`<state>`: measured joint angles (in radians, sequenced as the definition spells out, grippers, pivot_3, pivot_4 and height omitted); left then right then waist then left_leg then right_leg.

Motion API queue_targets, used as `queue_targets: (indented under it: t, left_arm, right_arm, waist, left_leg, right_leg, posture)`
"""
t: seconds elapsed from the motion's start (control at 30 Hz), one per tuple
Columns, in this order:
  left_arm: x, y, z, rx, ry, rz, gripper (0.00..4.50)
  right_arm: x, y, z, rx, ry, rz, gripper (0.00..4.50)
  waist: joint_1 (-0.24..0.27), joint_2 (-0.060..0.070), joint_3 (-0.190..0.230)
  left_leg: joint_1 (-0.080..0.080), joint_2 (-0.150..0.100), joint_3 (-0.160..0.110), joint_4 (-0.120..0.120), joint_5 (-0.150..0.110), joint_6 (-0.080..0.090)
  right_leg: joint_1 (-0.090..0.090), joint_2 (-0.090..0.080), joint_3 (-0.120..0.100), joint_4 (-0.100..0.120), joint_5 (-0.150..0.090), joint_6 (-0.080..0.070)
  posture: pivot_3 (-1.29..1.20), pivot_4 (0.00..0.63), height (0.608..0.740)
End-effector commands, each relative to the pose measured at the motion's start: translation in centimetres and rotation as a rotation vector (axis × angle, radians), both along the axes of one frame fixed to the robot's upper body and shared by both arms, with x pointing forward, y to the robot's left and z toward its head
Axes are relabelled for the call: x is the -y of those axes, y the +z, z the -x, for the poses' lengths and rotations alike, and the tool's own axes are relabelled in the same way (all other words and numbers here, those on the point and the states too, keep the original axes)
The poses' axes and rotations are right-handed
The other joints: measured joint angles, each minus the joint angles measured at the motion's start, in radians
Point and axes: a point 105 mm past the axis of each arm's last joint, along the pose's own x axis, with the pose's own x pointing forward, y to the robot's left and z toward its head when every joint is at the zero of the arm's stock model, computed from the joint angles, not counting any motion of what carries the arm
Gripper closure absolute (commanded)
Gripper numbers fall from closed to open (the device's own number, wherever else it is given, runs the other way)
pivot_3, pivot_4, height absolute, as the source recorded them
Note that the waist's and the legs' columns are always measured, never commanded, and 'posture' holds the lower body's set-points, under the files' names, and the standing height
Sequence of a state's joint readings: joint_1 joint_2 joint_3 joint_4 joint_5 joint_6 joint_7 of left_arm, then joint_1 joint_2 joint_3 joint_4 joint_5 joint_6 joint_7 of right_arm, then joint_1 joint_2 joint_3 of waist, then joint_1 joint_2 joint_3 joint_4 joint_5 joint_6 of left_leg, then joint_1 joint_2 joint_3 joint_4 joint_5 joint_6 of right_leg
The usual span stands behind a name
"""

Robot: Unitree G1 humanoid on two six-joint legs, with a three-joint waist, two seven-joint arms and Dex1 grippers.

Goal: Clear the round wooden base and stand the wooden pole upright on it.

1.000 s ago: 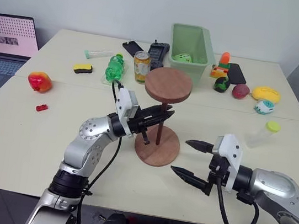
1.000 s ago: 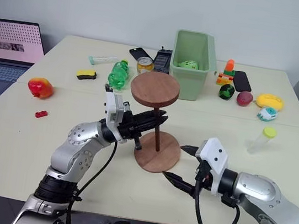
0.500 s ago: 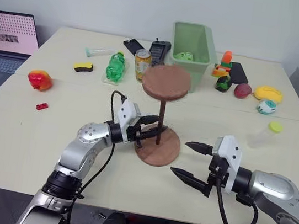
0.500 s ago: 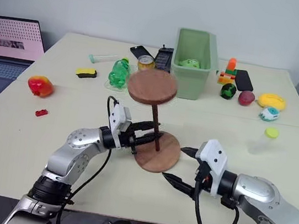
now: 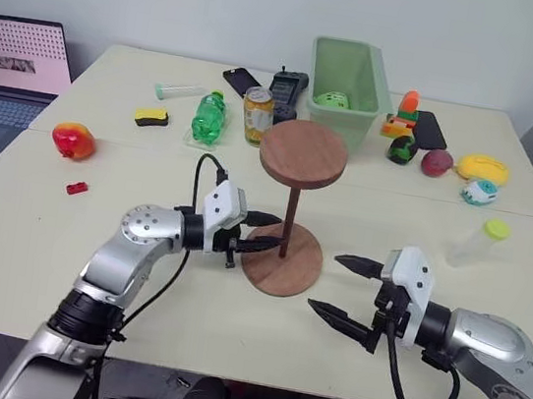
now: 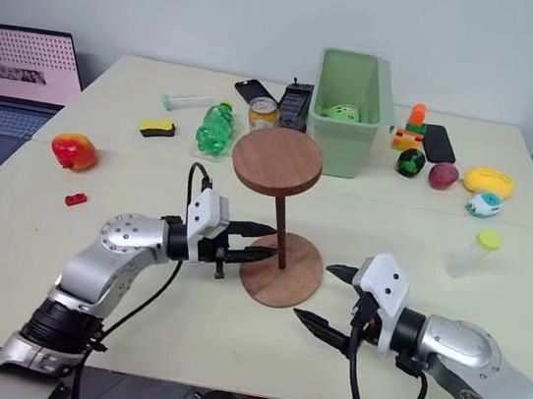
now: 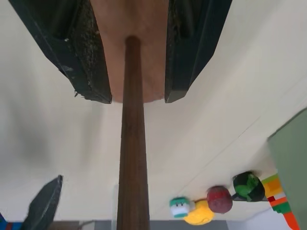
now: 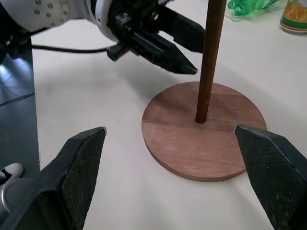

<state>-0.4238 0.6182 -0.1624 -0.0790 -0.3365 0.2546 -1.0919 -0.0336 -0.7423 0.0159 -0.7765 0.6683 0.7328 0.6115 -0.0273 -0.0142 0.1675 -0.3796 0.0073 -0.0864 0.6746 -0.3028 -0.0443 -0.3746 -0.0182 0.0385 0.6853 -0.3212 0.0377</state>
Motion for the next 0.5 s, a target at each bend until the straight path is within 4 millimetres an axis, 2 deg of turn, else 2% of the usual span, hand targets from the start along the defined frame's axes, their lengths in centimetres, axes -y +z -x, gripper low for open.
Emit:
queue_targets:
  t: [0.03, 0.23, 0.3, 0.5]
  left_arm:
    - [-2.2, 1.3, 1.2, -0.008, -0.048, -0.132, 2.69]
    - [-5.7, 2.9, 0.6, 0.014, 0.122, -0.150, 2.69]
    - [-8.7, 3.3, 0.5, -0.005, 0.229, -0.155, 2.69]
    - [-13.4, 2.9, 1.1, -0.017, 0.400, -0.192, 2.69]
  right_arm:
    - [1.4, 1.4, -0.4, 0.066, -0.003, 0.021, 0.04]
    - [3.4, 2.2, -0.8, 0.094, -0.003, 0.069, 0.04]
    - [4.7, 3.1, -0.9, 0.111, 0.002, 0.092, 0.04]
    - [6.2, 4.3, -0.7, 0.127, 0.017, 0.115, 0.04]
  waist:
    - [-0.001, 0.001, 0.001]
    - [-0.001, 0.001, 0.002]
    - [-0.001, 0.001, 0.002]
    - [-0.002, 0.001, 0.002]
  left_leg:
    - [0.001, 0.000, 0.000, -0.001, 0.000, 0.000]
    - [0.000, 0.000, 0.000, -0.004, 0.000, 0.000]
    - [0.000, 0.000, 0.000, -0.004, 0.000, 0.000]
    - [0.002, 0.001, 0.002, -0.008, 0.000, 0.000]
  right_leg:
    - [0.000, 0.000, 0.000, 0.000, 0.000, 0.000]
    - [0.000, 0.000, 0.000, -0.003, 0.000, 0.000]
    - [0.000, 0.000, 0.000, -0.003, 0.000, 0.000]
    - [-0.001, -0.001, 0.001, -0.004, 0.000, 0.000]
  posture:
    - [0.00, 0.150, 0.740]
    - [0.00, 0.150, 0.740]
    - [0.00, 0.150, 0.740]
    - [0.00, 0.150, 0.740]
